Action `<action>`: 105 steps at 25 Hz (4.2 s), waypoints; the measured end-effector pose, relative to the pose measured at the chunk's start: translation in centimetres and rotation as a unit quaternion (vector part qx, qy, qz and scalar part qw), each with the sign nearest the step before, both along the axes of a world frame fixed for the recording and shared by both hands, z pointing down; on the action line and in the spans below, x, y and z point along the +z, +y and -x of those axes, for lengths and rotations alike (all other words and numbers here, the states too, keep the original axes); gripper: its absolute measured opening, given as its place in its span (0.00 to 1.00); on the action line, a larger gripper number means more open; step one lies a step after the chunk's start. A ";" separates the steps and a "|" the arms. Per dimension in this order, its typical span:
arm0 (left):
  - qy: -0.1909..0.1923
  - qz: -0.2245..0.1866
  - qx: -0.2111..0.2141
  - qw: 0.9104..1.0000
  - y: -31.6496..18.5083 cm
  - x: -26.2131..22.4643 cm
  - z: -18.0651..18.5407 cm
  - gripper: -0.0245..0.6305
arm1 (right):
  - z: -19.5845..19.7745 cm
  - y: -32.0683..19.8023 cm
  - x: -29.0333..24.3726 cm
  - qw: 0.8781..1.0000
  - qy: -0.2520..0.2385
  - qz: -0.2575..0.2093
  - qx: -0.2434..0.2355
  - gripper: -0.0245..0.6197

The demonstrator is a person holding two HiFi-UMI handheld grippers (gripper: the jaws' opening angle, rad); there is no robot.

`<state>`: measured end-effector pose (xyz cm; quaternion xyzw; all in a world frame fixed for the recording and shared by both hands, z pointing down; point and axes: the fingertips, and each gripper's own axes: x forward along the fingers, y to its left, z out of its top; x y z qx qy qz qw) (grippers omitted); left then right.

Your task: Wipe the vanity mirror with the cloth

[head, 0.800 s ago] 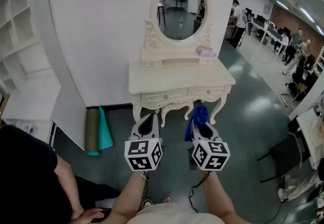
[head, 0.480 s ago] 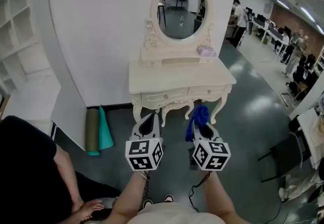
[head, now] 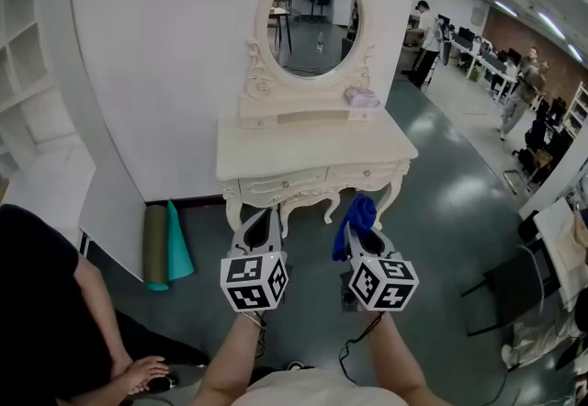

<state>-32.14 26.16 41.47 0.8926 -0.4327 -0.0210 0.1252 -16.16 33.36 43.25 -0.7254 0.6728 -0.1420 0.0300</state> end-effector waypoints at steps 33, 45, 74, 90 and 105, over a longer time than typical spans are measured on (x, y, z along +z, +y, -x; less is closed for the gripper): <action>-0.029 -0.022 -0.009 0.999 -23.6 0.5 -11.9 0.04 | -13.8 -24.5 1.4 1.000 0.004 0.005 -0.012 0.14; -0.062 -0.004 -0.026 0.998 -31.1 2.8 -14.8 0.04 | -17.9 -32.2 4.1 0.999 -0.016 0.027 -0.020 0.14; -0.052 -0.005 -0.168 0.984 -53.4 1.8 -30.0 0.04 | -33.4 -60.7 0.7 0.984 0.026 0.005 -0.176 0.14; -0.066 -0.002 -0.188 0.980 -58.8 1.2 -30.2 0.04 | -31.5 -66.0 0.9 0.970 0.064 0.020 -0.236 0.14; -0.084 -0.093 -0.157 0.980 -66.9 -11.3 -26.9 0.04 | -24.7 -74.0 -16.0 0.906 0.309 -0.086 -0.275 0.14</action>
